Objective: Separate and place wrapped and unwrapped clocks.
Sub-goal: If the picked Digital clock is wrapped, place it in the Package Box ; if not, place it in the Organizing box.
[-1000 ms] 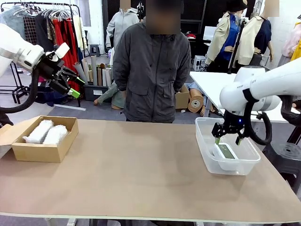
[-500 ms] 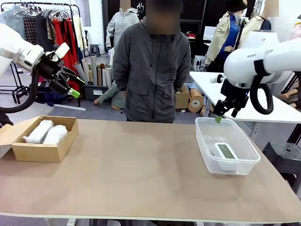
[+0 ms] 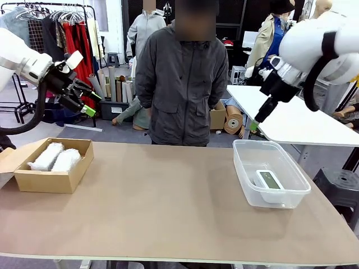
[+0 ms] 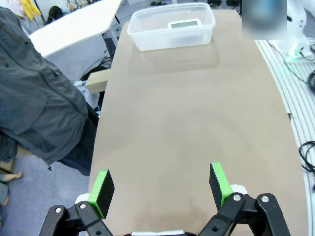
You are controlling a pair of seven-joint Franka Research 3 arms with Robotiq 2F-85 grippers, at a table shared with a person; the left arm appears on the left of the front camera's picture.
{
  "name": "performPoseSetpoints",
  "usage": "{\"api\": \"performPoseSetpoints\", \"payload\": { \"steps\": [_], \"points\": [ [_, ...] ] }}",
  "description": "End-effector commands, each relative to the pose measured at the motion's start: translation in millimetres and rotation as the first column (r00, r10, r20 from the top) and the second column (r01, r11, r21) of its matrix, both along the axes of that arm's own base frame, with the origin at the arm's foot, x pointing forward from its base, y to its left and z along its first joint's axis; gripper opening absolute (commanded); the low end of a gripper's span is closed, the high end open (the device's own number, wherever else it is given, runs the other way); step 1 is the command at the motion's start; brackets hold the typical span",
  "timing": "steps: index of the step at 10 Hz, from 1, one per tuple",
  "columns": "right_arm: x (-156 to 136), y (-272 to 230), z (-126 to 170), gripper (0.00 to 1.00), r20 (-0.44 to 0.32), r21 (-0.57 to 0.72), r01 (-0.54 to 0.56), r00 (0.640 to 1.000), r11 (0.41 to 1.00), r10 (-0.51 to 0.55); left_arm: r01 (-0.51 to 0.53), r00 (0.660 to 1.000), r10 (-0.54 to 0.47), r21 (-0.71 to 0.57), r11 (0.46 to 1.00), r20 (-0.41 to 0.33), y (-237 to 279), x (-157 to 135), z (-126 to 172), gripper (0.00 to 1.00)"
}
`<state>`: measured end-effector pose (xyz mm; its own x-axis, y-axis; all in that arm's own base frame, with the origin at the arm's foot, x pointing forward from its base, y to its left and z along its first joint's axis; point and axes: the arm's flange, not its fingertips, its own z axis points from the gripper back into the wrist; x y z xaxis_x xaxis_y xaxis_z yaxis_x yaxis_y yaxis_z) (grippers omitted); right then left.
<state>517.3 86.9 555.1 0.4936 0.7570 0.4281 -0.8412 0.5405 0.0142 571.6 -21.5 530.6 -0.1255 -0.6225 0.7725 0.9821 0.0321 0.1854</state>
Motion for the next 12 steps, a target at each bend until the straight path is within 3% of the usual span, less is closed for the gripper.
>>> {"api": "performPoseSetpoints", "payload": {
  "steps": [1, 2, 4, 5, 8, 10, 12],
  "points": [
    [7.3, -21.1, 5.0, 1.00, -0.004, 0.215, -0.151, 0.988, 0.965, 0.155, -0.008, 1.000, 0.008, 0.006, 1.000, -0.001, 0.8, -1.5, 1.4, 1.00],
    [7.7, -23.7, 8.7, 1.00, 0.039, 0.238, -0.235, 0.972, 0.942, 0.232, -0.008, 1.000, 0.008, 0.006, 1.000, -0.001, 0.8, -1.5, 1.4, 1.00],
    [18.0, -28.2, 19.6, 1.00, 0.038, 0.219, -0.363, 0.931, 0.906, 0.364, -0.008, 1.000, 0.008, 0.006, 1.000, -0.001, 0.8, -1.5, 1.4, 1.00],
    [27.6, -27.2, 23.8, 1.00, 0.093, 0.182, -0.430, 0.903, 0.885, 0.419, -0.008, 1.000, 0.008, 0.006, 1.000, -0.001, 0.8, -1.5, 1.4, 1.00],
    [41.9, -13.4, 30.8, 1.00, 0.197, 0.201, -0.524, 0.849, 0.827, 0.490, -0.008, 1.000, 0.008, 0.006, 1.000, -0.001, 0.8, -1.5, 1.4, 1.00],
    [49.7, -9.9, 27.1, 1.00, 0.214, 0.234, -0.534, 0.844, 0.813, 0.492, -0.008, 1.000, 0.008, 0.006, 1.000, -0.001, 0.8, -1.5, 1.4, 1.00],
    [55.5, -18.7, 21.5, 1.00, 0.206, 0.284, -0.494, 0.868, 0.822, 0.451, -0.008, 1.000, 0.008, 0.006, 1.000, -0.001, 0.8, -1.5, 1.4, 1.00]
  ]
}}
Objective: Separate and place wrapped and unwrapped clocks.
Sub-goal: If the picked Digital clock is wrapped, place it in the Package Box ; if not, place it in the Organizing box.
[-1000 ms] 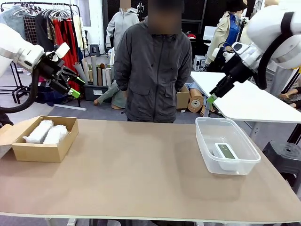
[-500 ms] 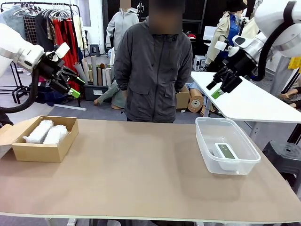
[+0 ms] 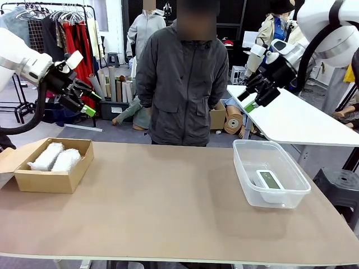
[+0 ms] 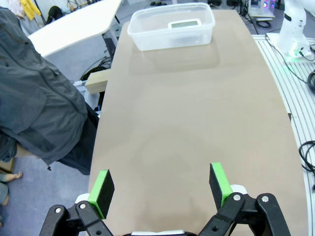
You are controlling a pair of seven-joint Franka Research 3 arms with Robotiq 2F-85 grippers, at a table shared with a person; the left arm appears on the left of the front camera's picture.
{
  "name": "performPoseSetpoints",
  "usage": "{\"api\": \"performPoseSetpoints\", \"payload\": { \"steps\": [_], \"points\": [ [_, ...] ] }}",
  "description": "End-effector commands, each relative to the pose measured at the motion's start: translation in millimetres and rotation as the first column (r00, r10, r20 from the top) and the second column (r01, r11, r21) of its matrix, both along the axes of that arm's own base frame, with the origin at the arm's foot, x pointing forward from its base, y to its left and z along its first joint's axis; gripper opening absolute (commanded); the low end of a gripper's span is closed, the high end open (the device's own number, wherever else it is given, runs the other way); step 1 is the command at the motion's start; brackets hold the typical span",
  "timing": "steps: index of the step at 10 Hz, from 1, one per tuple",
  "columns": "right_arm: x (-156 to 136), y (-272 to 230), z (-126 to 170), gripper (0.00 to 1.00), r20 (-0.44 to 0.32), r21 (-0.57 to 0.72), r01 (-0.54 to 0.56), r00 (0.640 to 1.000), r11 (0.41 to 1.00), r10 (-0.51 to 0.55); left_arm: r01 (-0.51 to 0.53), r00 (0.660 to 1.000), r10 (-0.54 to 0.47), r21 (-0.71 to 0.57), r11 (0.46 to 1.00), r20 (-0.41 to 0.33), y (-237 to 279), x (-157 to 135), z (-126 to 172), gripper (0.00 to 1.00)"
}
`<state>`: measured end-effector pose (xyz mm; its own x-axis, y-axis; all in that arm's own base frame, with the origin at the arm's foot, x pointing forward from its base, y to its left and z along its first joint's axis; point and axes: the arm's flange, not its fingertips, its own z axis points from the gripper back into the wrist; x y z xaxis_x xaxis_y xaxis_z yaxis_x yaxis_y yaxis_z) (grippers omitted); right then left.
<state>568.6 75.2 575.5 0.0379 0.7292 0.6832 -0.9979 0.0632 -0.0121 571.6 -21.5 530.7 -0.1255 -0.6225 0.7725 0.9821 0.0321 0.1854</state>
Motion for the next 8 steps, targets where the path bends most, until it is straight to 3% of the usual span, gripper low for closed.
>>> {"api": "performPoseSetpoints", "payload": {
  "steps": [1, 2, 8],
  "points": [
    [3.7, -11.7, 0.4, 1.00, -0.038, 0.048, 0.043, 0.998, 0.998, -0.041, -0.008, 1.000, 0.008, 0.006, 1.000, -0.001, 0.8, -1.5, 1.4, 1.00],
    [0.0, 0.0, 0.0, 1.00, 0.000, 0.000, 0.000, 1.000, 1.000, 0.000, -0.008, 1.000, 0.008, 0.006, 1.000, -0.001, 0.8, -1.5, 1.4, 1.00],
    [0.0, 0.0, 0.0, 1.00, 0.000, 0.000, 0.000, 1.000, 1.000, 0.000, -0.008, 1.000, 0.008, 0.006, 1.000, -0.001, 0.8, -1.5, 1.4, 1.00]
  ]
}}
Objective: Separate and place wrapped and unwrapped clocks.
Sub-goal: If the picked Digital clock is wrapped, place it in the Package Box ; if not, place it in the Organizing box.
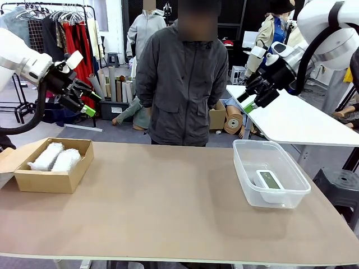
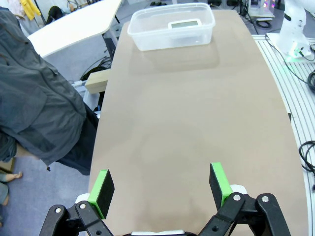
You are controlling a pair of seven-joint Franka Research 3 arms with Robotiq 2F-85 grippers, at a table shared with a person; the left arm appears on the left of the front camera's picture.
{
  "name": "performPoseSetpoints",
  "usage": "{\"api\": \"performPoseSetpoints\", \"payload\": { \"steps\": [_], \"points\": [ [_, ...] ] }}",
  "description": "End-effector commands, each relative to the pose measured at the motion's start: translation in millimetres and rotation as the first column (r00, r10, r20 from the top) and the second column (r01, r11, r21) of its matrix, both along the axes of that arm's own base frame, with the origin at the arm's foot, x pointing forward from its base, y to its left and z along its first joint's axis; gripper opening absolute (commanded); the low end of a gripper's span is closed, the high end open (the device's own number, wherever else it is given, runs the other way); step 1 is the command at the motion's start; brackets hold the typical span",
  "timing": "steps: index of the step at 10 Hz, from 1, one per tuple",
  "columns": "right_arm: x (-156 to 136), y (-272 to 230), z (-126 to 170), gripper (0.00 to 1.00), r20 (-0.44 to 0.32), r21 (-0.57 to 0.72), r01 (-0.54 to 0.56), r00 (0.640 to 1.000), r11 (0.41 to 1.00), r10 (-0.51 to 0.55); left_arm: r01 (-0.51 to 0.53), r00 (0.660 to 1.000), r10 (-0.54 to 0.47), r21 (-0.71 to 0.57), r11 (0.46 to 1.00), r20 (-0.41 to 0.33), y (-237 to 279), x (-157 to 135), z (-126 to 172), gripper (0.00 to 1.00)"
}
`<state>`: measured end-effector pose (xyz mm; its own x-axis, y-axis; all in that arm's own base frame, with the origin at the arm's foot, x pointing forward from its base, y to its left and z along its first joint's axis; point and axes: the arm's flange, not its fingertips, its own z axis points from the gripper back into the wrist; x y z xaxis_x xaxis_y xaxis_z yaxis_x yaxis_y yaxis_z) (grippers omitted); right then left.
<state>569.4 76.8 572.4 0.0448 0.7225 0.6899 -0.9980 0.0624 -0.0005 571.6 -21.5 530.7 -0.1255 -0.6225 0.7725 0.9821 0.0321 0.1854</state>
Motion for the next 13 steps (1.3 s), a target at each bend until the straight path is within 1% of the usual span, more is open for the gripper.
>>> {"api": "performPoseSetpoints", "payload": {
  "steps": [1, 13],
  "points": [
    [-0.8, -1.6, 3.1, 1.00, 0.011, -0.010, 0.001, 1.000, 1.000, -0.001, -0.008, 1.000, 0.008, 0.006, 1.000, -0.001, 0.8, -1.5, 1.4, 1.00],
    [-0.8, -1.6, 3.1, 1.00, 0.011, -0.010, 0.001, 1.000, 1.000, -0.001, -0.008, 1.000, 0.008, 0.006, 1.000, -0.001, 0.8, -1.5, 1.4, 1.00]
  ]
}}
